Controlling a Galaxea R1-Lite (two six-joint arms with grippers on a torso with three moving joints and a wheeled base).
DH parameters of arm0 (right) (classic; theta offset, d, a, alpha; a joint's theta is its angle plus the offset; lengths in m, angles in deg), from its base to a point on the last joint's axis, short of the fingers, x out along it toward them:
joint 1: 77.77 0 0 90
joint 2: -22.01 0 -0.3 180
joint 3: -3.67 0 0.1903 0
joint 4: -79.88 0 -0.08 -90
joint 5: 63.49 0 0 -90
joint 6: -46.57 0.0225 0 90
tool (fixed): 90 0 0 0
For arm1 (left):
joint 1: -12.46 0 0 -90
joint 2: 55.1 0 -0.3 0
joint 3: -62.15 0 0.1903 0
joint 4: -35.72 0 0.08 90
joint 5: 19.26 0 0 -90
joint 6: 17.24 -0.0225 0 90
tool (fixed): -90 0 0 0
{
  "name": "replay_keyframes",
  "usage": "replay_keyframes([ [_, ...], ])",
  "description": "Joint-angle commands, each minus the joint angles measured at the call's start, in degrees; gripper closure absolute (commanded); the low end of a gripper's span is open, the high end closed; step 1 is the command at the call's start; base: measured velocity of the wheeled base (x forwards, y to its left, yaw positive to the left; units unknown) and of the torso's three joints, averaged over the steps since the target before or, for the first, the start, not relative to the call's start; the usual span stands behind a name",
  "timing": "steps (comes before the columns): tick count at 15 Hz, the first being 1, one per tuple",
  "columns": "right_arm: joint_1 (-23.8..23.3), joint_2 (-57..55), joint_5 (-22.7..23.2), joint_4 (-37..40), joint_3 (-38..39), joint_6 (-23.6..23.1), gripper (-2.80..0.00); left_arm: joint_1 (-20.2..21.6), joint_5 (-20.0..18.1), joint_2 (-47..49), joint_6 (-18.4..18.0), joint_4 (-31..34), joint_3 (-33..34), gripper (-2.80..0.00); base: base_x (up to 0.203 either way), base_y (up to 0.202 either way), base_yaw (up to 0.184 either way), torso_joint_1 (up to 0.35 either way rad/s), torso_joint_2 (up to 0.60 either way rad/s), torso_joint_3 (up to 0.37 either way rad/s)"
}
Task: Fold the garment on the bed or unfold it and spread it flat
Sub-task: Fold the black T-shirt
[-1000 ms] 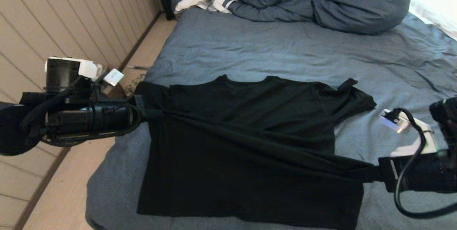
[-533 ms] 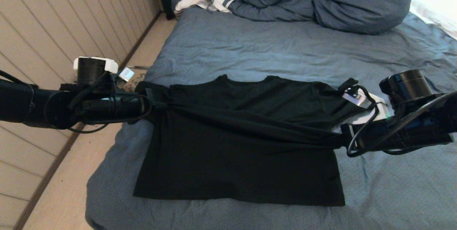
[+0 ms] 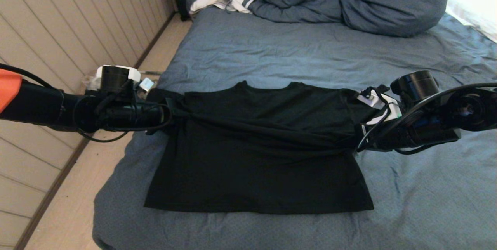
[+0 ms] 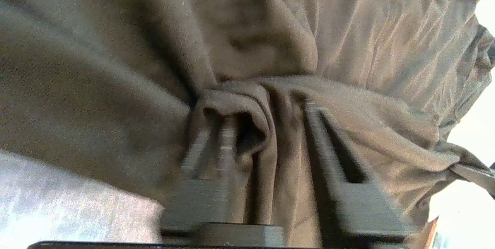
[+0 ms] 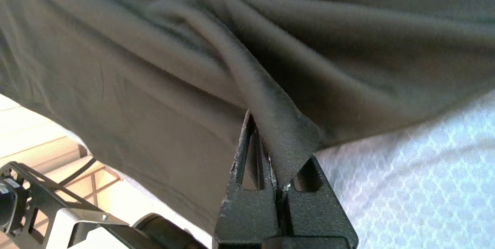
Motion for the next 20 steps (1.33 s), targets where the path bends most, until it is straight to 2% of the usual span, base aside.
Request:
replay_keyframes([
  [1, 0.0, -0.7, 0.3, 0.1, -0.4, 0.0, 0.00, 0.0, -0.2, -1.4, 0.1, 0.5, -0.1, -2.80, 0.000, 0.000, 0.000, 0.000, 0.00, 0.000],
  [6, -0.1, -0.9, 0.3, 0.1, -0.5, -0.2, 0.00, 3.3, -0.2, -9.8, -1.9, 2.0, 7.1, -2.80, 0.000, 0.000, 0.000, 0.000, 0.00, 0.000],
  [9, -0.2, -1.9, 0.3, 0.1, -1.1, -0.1, 0.00, 4.5, -0.6, -13.8, -3.0, 1.7, 16.6, -2.80, 0.000, 0.000, 0.000, 0.000, 0.00, 0.000],
  [12, -0.3, -2.6, 0.2, 0.2, -2.0, 0.6, 0.00, 4.6, -2.8, -18.2, -4.2, 0.5, 26.2, -2.80, 0.000, 0.000, 0.000, 0.000, 0.00, 0.000],
  [15, -0.5, -2.0, 0.2, 0.3, -1.1, 0.7, 0.00, 2.5, -3.7, -18.4, -5.0, -4.0, 32.2, -2.80, 0.000, 0.000, 0.000, 0.000, 0.00, 0.000],
  [18, -0.4, -2.0, 0.1, 0.3, -1.2, 0.6, 0.00, -1.4, -3.7, -15.7, -5.2, -5.3, 33.1, -2.80, 0.000, 0.000, 0.000, 0.000, 0.00, 0.000],
  [20, -0.4, -2.1, 0.0, 0.5, -1.7, 0.6, 0.00, -1.8, -3.4, -13.5, -5.2, -6.3, 33.1, -2.80, 0.000, 0.000, 0.000, 0.000, 0.00, 0.000],
])
